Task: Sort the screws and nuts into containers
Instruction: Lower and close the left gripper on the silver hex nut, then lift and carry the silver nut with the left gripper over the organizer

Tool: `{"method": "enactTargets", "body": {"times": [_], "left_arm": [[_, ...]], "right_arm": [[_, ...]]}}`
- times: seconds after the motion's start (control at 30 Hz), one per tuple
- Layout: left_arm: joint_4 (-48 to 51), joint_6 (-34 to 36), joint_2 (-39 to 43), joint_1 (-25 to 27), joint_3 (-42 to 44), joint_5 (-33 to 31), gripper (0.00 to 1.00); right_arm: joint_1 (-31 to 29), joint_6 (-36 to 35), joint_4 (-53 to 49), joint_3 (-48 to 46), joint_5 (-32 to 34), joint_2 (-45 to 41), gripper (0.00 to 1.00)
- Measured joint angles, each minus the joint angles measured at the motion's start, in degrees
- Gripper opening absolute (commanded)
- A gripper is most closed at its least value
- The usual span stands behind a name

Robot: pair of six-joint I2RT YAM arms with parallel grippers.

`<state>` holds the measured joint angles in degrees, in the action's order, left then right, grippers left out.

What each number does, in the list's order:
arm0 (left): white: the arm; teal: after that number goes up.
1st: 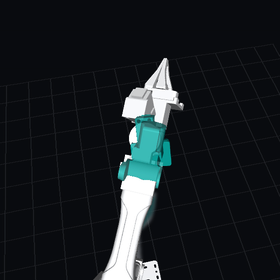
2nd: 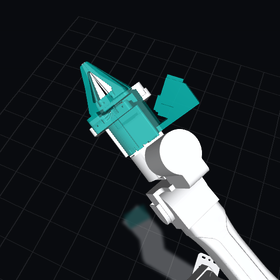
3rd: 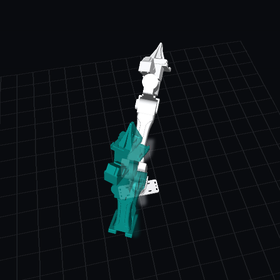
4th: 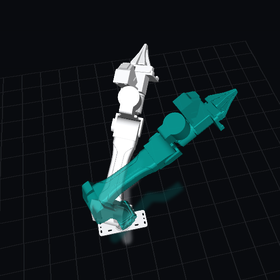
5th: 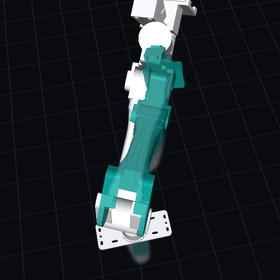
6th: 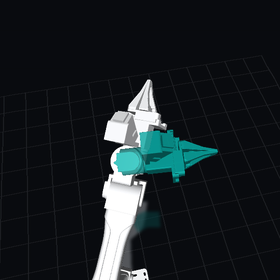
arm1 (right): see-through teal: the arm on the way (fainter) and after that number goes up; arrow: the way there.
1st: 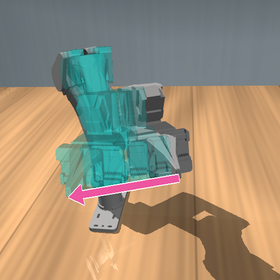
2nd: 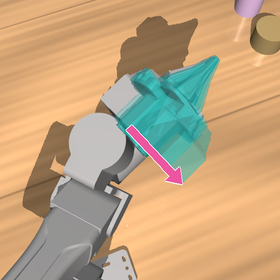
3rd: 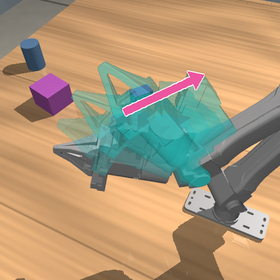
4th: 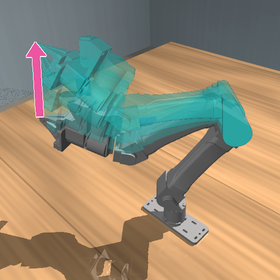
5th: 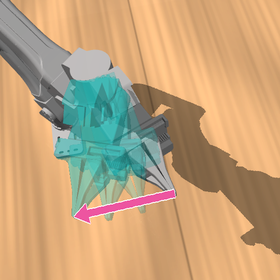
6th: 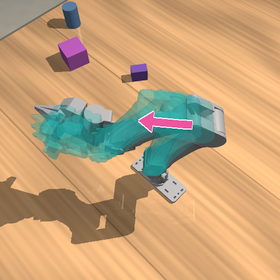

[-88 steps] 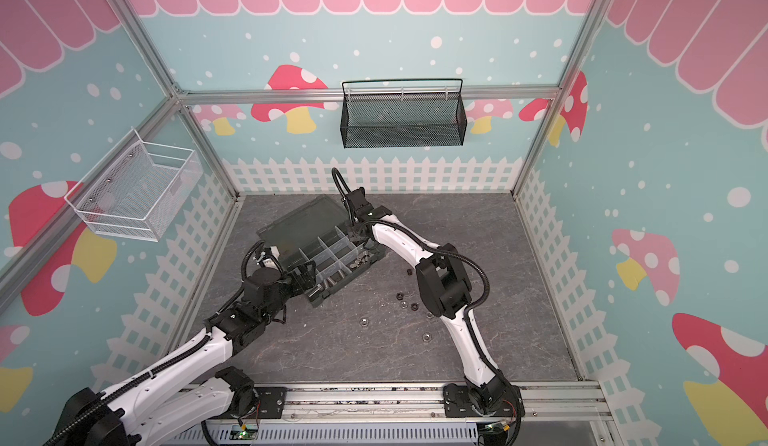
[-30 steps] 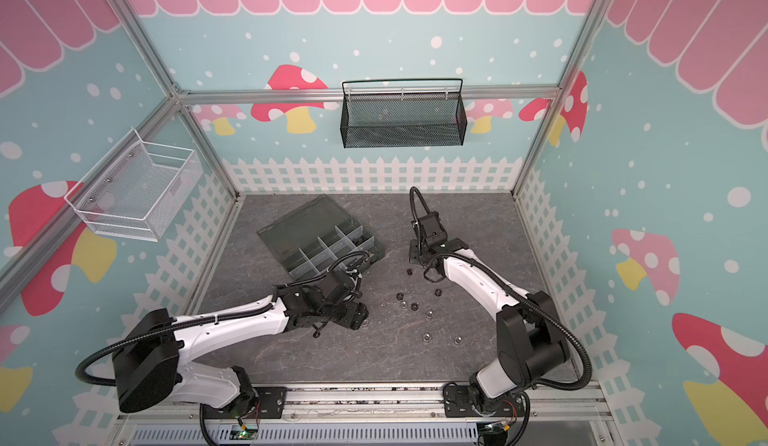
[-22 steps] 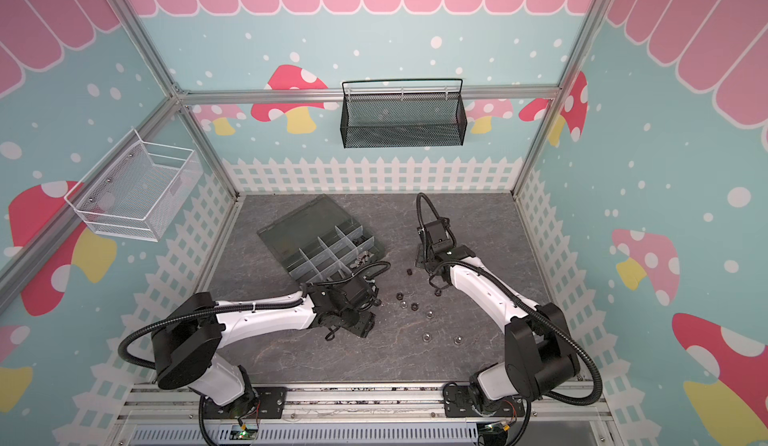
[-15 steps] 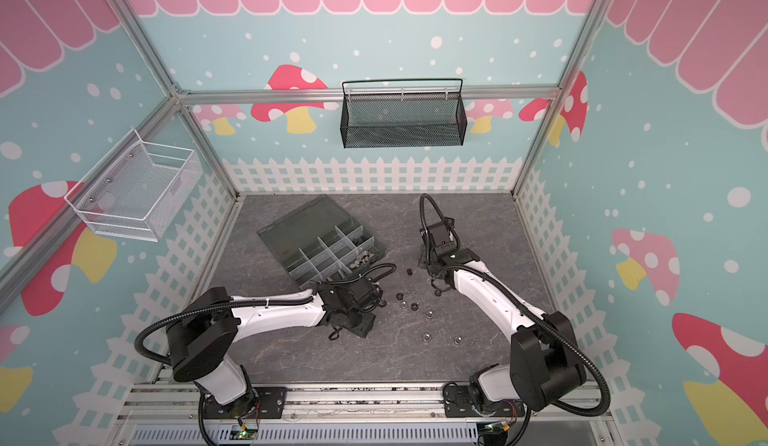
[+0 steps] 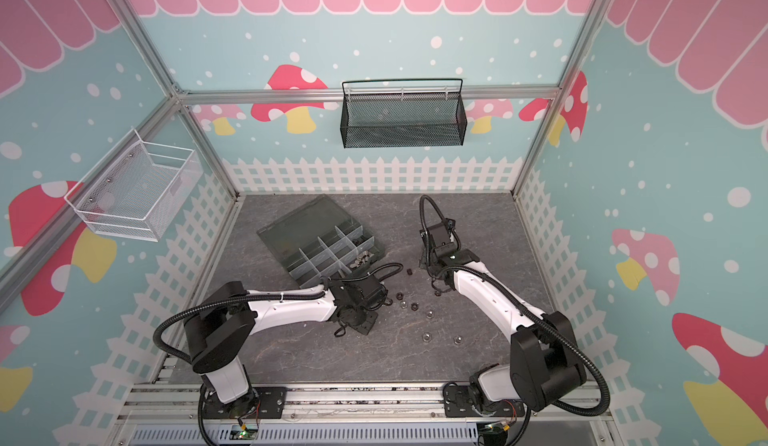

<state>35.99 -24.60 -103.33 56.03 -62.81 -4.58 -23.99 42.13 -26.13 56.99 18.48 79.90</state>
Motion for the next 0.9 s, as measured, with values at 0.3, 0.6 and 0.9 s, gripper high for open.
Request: {"method": "enactTargets", "body": {"times": [0.3,0.6,0.9], "left_arm": [[0.5,0.76,-0.28,0.0,-0.44,0.07,0.25],[0.94,0.85,-0.28,0.02,-0.61,-0.94,0.19],[2.36,1.53,1.55,-0.63,-3.28,-6.12,0.15]], "right_arm": [[0.0,0.17,0.0,0.0,0.11,0.0,0.72],[0.02,0.2,0.02,0.0,0.11,0.0,0.72],[0.04,0.22,0.02,0.0,0.15,0.0,0.73]]}}
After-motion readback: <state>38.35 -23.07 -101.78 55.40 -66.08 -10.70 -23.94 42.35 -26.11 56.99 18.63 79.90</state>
